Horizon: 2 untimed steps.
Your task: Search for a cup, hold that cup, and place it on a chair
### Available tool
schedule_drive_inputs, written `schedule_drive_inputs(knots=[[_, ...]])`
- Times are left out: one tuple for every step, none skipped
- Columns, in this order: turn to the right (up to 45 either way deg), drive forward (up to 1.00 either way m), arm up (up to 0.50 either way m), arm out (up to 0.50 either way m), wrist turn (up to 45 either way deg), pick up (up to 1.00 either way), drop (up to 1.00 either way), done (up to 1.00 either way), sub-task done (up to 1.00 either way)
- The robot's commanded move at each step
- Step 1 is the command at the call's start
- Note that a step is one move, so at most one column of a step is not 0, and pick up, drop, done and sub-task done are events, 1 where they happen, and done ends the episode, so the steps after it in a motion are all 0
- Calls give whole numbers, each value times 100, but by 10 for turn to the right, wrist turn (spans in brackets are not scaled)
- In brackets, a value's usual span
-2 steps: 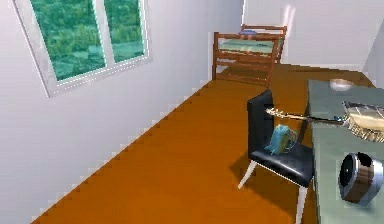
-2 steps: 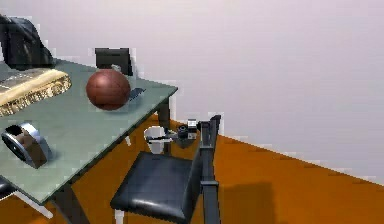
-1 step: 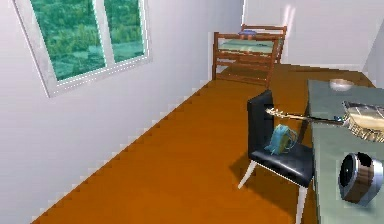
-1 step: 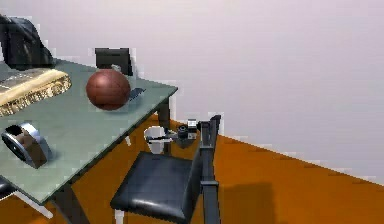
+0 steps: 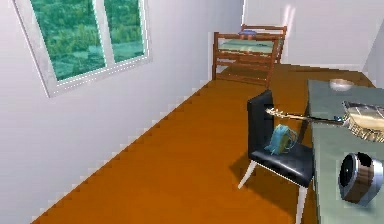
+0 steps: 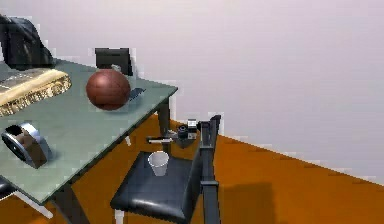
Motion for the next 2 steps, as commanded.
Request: schedule_drive_inputs(knots=[[0, 0, 10, 0, 0, 0, 0, 0, 0], [0, 0, 0, -8, 0, 0, 0, 0, 0]])
